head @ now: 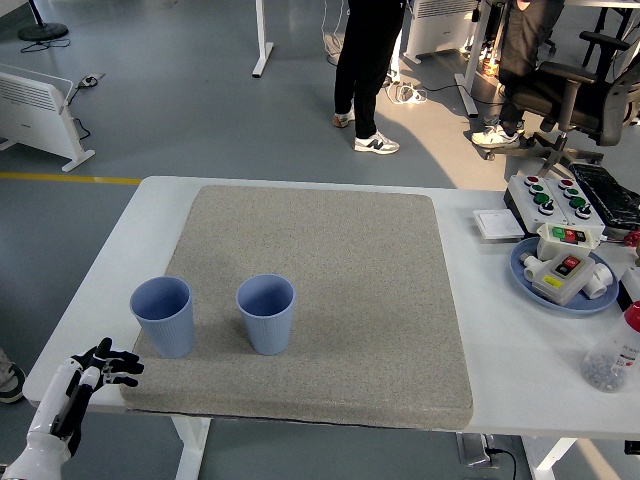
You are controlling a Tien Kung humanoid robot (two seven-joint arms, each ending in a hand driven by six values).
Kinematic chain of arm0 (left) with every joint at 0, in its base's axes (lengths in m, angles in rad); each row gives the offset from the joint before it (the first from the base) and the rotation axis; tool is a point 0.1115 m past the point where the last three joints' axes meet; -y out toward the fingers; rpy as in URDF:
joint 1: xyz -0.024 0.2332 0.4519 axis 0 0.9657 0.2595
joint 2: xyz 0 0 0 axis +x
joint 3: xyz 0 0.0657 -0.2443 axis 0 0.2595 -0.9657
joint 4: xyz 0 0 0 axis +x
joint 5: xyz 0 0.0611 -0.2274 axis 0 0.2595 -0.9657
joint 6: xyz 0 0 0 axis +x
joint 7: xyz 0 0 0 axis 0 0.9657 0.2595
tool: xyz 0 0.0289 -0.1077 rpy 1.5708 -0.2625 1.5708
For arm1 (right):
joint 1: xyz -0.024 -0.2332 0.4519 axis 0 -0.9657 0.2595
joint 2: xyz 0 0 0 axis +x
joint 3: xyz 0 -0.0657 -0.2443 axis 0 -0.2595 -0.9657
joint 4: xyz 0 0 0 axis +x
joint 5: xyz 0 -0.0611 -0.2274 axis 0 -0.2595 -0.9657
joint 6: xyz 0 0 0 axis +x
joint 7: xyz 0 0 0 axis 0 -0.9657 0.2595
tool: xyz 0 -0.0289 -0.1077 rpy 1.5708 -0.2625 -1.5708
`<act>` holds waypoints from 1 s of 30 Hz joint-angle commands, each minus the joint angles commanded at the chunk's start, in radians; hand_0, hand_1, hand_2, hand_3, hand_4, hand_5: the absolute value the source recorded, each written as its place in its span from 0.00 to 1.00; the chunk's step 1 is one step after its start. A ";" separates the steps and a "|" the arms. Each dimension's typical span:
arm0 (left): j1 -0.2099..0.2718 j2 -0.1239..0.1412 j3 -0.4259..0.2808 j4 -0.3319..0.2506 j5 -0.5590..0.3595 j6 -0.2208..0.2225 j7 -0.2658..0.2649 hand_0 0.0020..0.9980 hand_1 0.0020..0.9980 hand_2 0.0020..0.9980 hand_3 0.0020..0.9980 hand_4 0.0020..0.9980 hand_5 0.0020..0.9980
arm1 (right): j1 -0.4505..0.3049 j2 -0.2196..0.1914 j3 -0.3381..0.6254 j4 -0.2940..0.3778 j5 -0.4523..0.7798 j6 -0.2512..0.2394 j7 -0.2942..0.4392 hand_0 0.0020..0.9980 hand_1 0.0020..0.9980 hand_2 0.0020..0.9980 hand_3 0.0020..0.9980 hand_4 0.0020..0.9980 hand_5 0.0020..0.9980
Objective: Push cup pick cup insert cup
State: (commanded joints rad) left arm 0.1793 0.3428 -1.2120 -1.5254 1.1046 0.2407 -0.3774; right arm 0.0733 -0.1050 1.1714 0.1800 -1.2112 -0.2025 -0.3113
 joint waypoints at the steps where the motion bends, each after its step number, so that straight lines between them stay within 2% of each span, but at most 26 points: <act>1: -0.001 0.000 0.001 0.001 0.000 0.000 0.000 0.43 0.51 0.48 0.45 0.66 1.00 | 0.000 0.000 0.000 0.000 0.000 0.000 0.000 0.53 0.55 0.57 0.59 0.10 0.81; 6: -0.025 -0.003 0.008 0.017 -0.002 -0.006 0.004 0.45 0.51 0.48 0.45 0.64 1.00 | -0.002 0.000 -0.002 0.000 -0.003 0.000 0.000 0.53 0.55 0.57 0.59 0.09 0.81; 10: -0.021 -0.006 -0.001 0.025 -0.021 -0.012 0.014 0.45 0.51 0.48 0.45 0.64 1.00 | -0.006 -0.001 0.000 0.000 -0.009 0.001 -0.001 0.53 0.55 0.57 0.59 0.09 0.81; 11: -0.019 -0.005 -0.002 0.028 -0.025 -0.017 0.019 0.50 0.53 0.49 0.46 0.64 1.00 | -0.007 0.000 -0.001 0.000 -0.009 0.000 -0.001 0.53 0.55 0.57 0.59 0.09 0.81; 16: -0.016 -0.004 0.001 0.035 -0.028 -0.027 0.029 0.50 0.53 0.49 0.46 0.64 1.00 | -0.011 0.000 0.003 0.000 -0.020 0.001 -0.003 0.53 0.55 0.57 0.59 0.09 0.81; 17: -0.015 -0.005 0.001 0.035 -0.033 -0.024 0.027 0.54 0.56 0.54 0.49 0.63 1.00 | -0.011 0.000 0.003 0.000 -0.021 0.001 -0.003 0.53 0.55 0.57 0.59 0.09 0.81; 19: -0.014 -0.007 -0.001 0.037 -0.048 -0.022 0.025 0.54 0.56 0.54 0.49 0.63 1.00 | -0.012 0.000 0.004 0.000 -0.026 0.002 -0.004 0.53 0.55 0.57 0.59 0.09 0.81; 23: -0.006 -0.011 -0.013 0.040 -0.119 -0.014 0.005 0.54 0.56 0.54 0.49 0.62 1.00 | -0.015 0.000 0.007 0.000 -0.034 0.003 -0.005 0.53 0.55 0.57 0.59 0.08 0.81; 28: 0.003 -0.016 -0.043 0.041 -0.312 0.074 -0.075 0.54 0.56 0.54 0.49 0.62 1.00 | -0.018 0.000 0.009 0.000 -0.043 0.004 -0.005 0.53 0.55 0.57 0.59 0.08 0.81; 29: 0.004 -0.016 -0.055 0.044 -0.358 0.077 -0.072 0.74 0.77 0.76 0.70 0.62 1.00 | -0.018 0.000 0.008 0.000 -0.043 0.005 -0.005 0.53 0.55 0.57 0.59 0.08 0.81; 30: 0.004 -0.016 -0.058 0.044 -0.389 0.078 -0.071 0.74 0.77 0.76 0.70 0.62 1.00 | -0.019 0.000 0.008 0.000 -0.043 0.005 -0.004 0.53 0.55 0.57 0.59 0.08 0.81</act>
State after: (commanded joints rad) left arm 0.1834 0.3272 -1.2705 -1.4810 0.7161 0.3185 -0.4480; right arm 0.0547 -0.1054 1.1789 0.1800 -1.2543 -0.1975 -0.3158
